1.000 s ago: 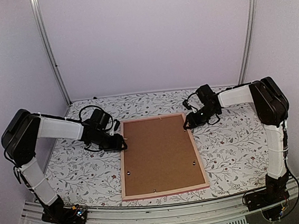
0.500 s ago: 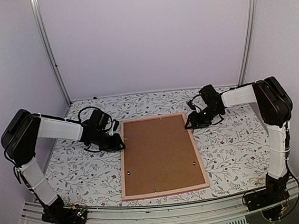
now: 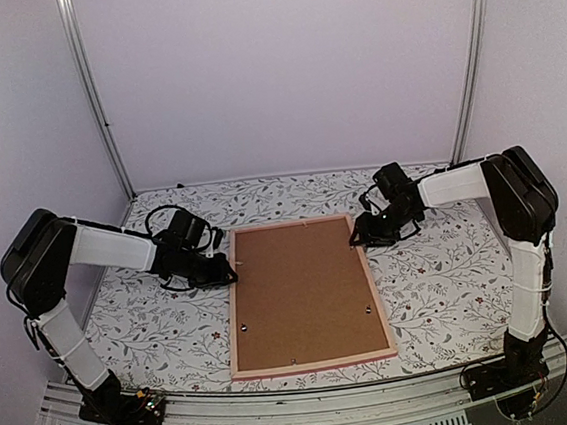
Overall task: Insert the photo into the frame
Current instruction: Press the fastener onto the backboard.
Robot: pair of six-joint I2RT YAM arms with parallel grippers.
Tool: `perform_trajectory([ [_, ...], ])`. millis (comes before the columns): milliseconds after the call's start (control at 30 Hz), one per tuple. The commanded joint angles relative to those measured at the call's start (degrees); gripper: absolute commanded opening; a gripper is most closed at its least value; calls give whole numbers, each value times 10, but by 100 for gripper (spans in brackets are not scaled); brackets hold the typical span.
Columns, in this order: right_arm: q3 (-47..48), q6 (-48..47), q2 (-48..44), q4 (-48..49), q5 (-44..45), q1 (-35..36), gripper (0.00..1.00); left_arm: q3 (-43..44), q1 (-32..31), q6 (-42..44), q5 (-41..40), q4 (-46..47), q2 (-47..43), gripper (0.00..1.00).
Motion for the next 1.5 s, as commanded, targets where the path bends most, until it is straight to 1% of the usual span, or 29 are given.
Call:
perform_trajectory([
  [0, -4, 48, 12, -17, 37, 15, 54, -15, -4, 8, -14, 0, 1, 20],
  [333, 27, 32, 25, -71, 117, 36, 50, -16, -5, 13, -20, -2, -3, 20],
  [533, 42, 26, 29, -88, 146, 44, 48, -16, -4, 12, -22, -3, -3, 20],
  [733, 45, 45, 34, -72, 138, 47, 50, -14, -6, 13, -21, -3, -1, 20],
  [933, 43, 69, 38, -51, 124, 48, 50, -13, -6, 15, -18, -3, 0, 20],
  [1233, 48, 82, 56, -55, 131, 48, 46, -13, -5, 17, -18, -5, -1, 20],
  [1367, 44, 72, 56, -64, 144, 47, 40, -12, -5, 17, -21, -6, -3, 20],
  [1467, 47, 45, 50, -76, 141, 48, 39, -10, -5, 19, -22, -8, -3, 20],
])
